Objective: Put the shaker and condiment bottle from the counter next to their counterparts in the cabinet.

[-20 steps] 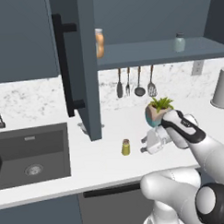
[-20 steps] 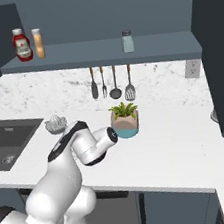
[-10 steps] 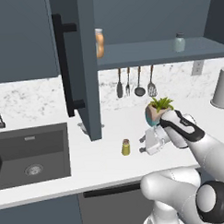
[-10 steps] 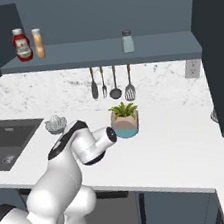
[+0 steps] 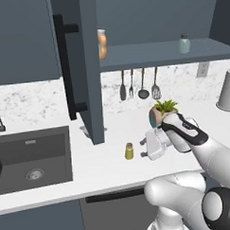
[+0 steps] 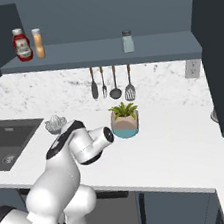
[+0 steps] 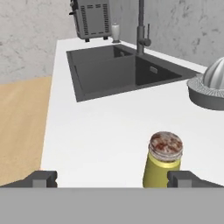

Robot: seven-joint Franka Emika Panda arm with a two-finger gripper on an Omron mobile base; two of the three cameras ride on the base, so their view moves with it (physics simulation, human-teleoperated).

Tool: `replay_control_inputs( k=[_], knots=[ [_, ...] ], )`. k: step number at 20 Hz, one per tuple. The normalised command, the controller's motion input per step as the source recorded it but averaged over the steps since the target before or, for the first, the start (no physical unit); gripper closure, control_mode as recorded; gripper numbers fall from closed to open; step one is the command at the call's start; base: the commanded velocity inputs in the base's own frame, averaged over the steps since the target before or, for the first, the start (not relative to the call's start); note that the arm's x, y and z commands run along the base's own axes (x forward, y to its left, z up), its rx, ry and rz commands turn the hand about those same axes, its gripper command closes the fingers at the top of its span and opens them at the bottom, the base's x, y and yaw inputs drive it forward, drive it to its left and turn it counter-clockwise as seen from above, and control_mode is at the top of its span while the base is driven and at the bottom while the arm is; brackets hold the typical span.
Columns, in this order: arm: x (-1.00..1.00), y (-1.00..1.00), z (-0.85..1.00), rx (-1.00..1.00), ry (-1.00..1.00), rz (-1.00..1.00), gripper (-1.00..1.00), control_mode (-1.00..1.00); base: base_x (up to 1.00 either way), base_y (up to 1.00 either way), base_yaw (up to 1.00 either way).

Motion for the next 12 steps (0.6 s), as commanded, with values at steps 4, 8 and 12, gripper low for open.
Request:
replay_control_inputs(
  k=[4, 8, 12],
  knots=[
    [0.09, 0.03, -0.13, 0.0, 0.0, 0.0, -1.0, -1.0, 0.0, 0.0, 0.0],
    [0.06, 0.02, -0.18, 0.0, -0.04, 0.0, -1.0, -1.0, 0.0, 0.0, 0.0],
    [0.08, 0.01, -0.16, 0.0, -0.05, 0.0, -1.0, -1.0, 0.0, 0.0, 0.0]
  ],
)
